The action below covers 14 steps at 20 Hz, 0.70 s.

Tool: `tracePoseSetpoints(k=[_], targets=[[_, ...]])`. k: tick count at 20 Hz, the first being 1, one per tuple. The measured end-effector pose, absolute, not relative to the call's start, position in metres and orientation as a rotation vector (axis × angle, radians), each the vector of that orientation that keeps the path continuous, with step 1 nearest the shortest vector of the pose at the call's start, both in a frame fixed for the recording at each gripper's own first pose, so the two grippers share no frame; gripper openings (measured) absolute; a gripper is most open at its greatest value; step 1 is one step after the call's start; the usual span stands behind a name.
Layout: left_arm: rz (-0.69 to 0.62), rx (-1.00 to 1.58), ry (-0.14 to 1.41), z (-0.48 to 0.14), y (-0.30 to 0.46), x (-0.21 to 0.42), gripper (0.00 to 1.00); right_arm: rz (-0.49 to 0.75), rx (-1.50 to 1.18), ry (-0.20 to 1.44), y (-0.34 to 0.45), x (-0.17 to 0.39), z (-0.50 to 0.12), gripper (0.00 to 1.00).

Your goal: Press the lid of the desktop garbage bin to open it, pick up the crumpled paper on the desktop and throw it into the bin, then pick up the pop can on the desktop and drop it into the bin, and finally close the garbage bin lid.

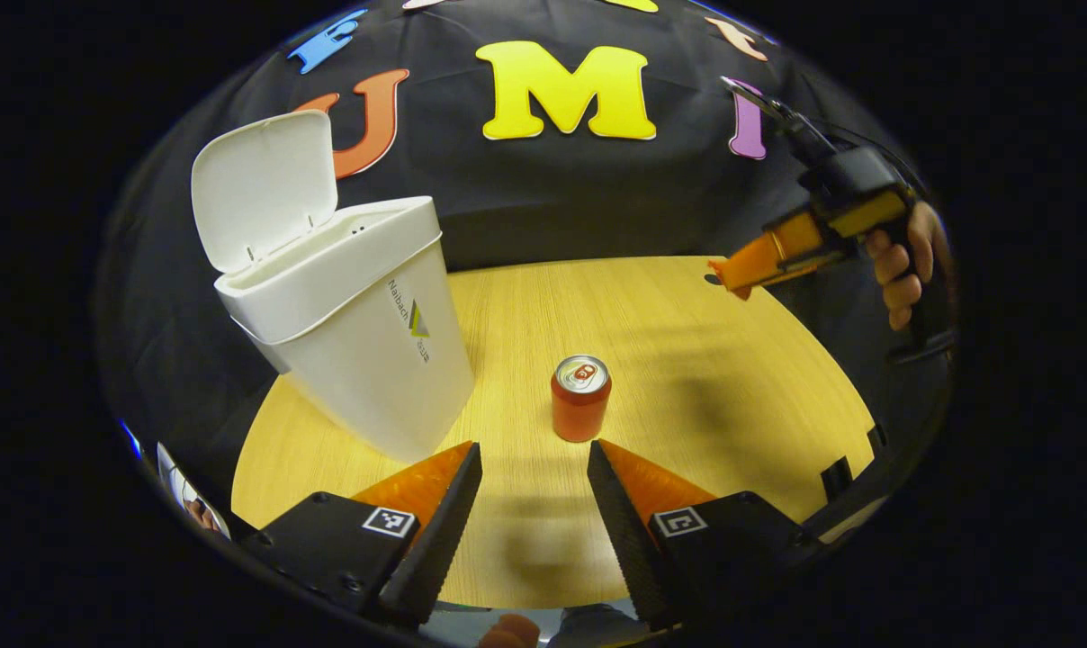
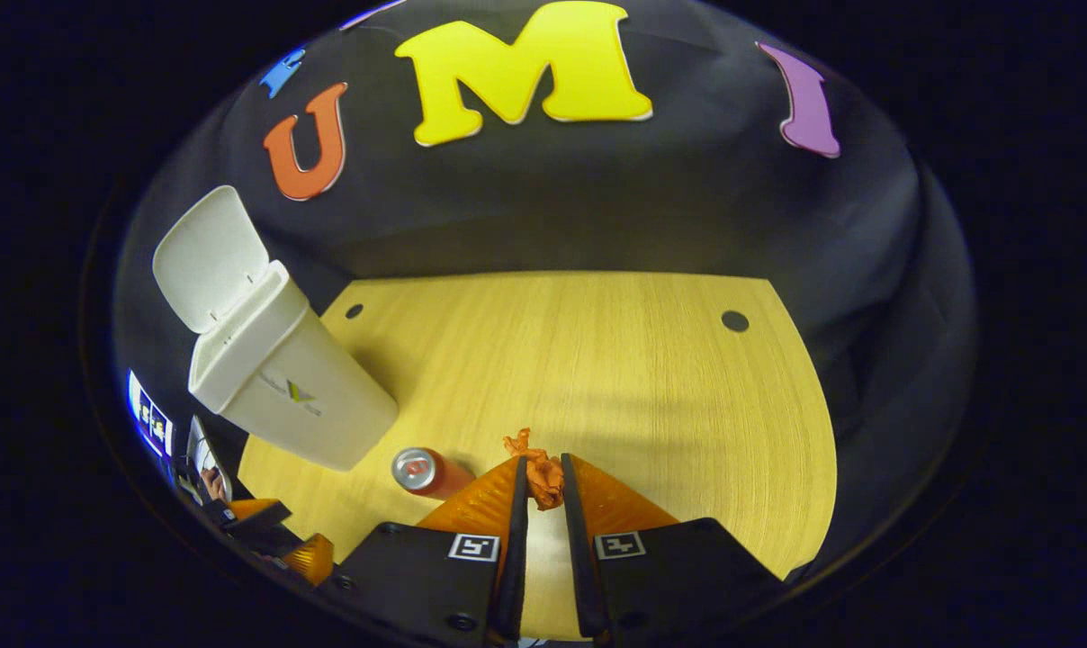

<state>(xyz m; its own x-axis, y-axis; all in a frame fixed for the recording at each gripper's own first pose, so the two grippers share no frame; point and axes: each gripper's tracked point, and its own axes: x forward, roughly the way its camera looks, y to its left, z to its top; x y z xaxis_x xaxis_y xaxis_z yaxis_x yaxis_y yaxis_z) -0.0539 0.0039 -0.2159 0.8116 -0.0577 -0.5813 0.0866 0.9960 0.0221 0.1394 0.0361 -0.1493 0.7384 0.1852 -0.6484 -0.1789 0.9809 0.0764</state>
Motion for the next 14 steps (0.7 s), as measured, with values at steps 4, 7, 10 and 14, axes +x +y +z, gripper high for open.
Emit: tracePoseSetpoints(k=[4, 7, 10, 14], targets=[[-0.062, -0.001, 0.594, -0.218, 0.023, -0.055, 0.97, 0.306, -0.007, 0.587, 0.11, 0.151, -0.082, 0.24], [-0.059, -0.023, 0.586, -0.222, 0.041, -0.061, 0.95, 0.409, -0.012, 0.531, 0.179, 0.157, -0.051, 0.24], [-0.052, -0.055, 0.588, -0.229, 0.06, -0.071, 0.95, 0.494, -0.047, 0.527, 0.246, 0.16, -0.048, 0.23], [-0.011, -0.075, 0.579, -0.233, 0.092, -0.083, 0.95, 0.593, -0.095, 0.543, 0.335, 0.163, -0.064, 0.24]])
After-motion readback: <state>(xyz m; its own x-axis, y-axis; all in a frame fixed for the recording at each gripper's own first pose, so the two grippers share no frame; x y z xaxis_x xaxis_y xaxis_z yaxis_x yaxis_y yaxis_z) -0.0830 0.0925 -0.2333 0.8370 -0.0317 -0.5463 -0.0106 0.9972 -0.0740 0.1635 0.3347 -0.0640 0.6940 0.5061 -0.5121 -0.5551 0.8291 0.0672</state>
